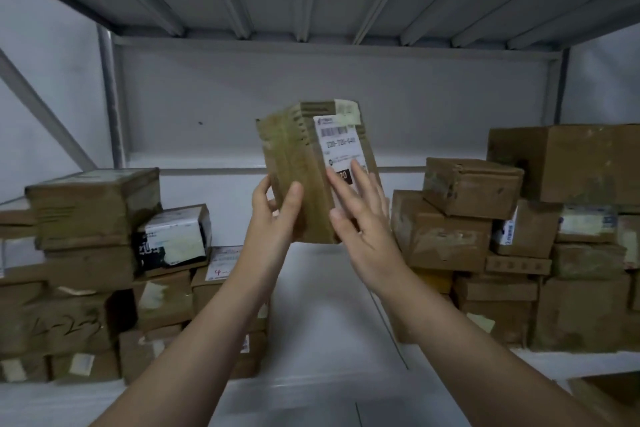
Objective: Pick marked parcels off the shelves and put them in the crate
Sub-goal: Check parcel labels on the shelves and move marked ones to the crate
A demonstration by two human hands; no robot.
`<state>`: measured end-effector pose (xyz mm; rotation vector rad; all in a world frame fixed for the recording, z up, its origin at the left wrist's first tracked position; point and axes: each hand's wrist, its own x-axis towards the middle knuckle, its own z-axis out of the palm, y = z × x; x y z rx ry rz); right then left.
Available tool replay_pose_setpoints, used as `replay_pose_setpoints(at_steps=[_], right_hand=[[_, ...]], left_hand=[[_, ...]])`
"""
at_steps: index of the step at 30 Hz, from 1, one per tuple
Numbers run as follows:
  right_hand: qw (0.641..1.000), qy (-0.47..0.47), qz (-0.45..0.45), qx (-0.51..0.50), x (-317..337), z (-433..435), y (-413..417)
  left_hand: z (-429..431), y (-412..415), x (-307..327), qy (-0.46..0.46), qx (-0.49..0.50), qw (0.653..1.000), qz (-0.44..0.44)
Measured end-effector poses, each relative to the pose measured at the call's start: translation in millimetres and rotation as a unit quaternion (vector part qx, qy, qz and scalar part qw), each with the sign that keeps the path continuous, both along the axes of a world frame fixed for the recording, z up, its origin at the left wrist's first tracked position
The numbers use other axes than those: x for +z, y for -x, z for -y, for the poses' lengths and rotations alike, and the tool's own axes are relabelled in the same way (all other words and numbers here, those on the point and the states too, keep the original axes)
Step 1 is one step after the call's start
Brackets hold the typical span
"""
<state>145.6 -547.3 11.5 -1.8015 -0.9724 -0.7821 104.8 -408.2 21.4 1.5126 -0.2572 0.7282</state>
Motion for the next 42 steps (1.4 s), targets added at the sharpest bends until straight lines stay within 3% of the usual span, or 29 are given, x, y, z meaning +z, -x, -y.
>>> replay_pose_setpoints(at_steps=[4,9,13,16,19,22,24,35,42], right_hand=[[1.0,-0.014,0.017,0.012,-13.1,-13.3,1.6],[0.998,0.035,-0.039,0.034,-19.2,-11.9,1.9],[0.996,0.069,-0.029,0.048,-29.3,-11.2,0.3],[1.0,0.024,-0.01,0.011,-33.5,-4.2,-3.4],[0.997,-0.026,-0.019,-0.076,-31.2,5.5,-7.2],[0.988,-0.081,-0.122,0.041,-31.7,10.8,-3.9],[0.982,-0.096,-0.142,0.074,-37.8,13.9,-3.3],[0.981,-0.132,-0.132,0.054,-48.1,27.6,14.2],[0.965,-0.181,-0.187,0.031,-89.2,60.6,46.6]], left_hand=[[-12.7,-3.2,-10.2,-0.089,0.013,0.995,-0.031],[-23.9,-9.8,-23.5,-0.033,-0.015,0.999,-0.037],[-28.6,-16.1,-31.3,-0.011,-0.017,0.998,-0.064],[-31.0,-19.6,-36.2,-0.016,0.006,0.998,-0.055],[-32.6,-19.7,-41.1,-0.01,-0.043,0.998,-0.034],[-29.2,-19.2,-46.1,-0.015,-0.067,0.997,-0.017],[-23.2,-15.2,-48.3,-0.022,-0.06,0.998,-0.003],[2.1,3.0,-60.1,-0.02,-0.081,0.996,0.022],[34.6,28.3,-91.6,-0.025,-0.128,0.991,-0.016]])
